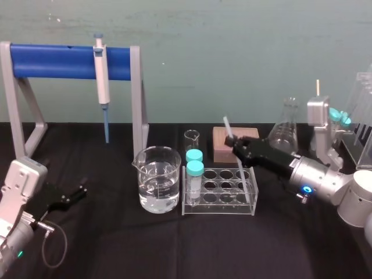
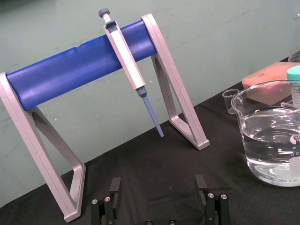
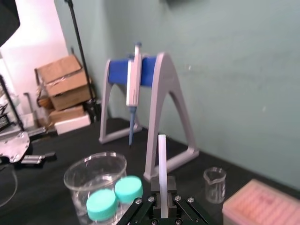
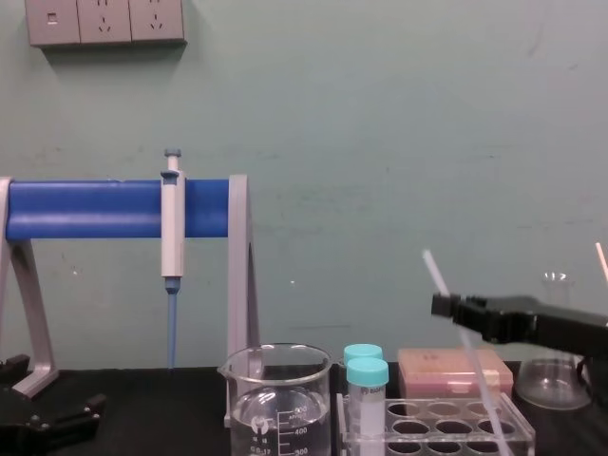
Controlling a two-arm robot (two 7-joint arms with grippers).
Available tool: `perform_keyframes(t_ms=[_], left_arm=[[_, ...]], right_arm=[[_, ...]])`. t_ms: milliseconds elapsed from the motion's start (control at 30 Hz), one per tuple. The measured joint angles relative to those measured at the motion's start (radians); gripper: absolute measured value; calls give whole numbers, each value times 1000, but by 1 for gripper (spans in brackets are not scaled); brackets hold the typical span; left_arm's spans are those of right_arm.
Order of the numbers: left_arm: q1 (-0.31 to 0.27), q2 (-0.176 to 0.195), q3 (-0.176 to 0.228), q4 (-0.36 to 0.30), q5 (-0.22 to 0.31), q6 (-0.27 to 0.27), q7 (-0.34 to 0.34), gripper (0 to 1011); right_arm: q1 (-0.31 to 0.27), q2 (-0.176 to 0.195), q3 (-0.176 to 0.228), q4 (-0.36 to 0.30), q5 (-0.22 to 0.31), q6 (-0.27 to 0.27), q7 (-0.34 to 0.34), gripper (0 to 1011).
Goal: Pick up the stirring rod with one hand, then place it down.
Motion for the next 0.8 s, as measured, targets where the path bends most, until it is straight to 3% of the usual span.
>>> perform_keyframes(t_ms=[67,133,267,533,800], left_arm=[[0,0,0,0,0,0,0,1000],[0,0,0,0,0,0,0,1000],[0,0,0,0,0,0,0,1000],[0,0,0,0,0,0,0,1000],[0,0,0,0,0,0,0,1000]], right_arm=[[-26,8,5,-53,1,-14,-26,72],[-73,20,15,-144,-2,-62,-78,72],[-116,30,22,-224,-20,-126,-131,72],[-182,40,45,-342,-66,-240,-222,72],[-239,31,80,-418,-105,-332,-290,72]])
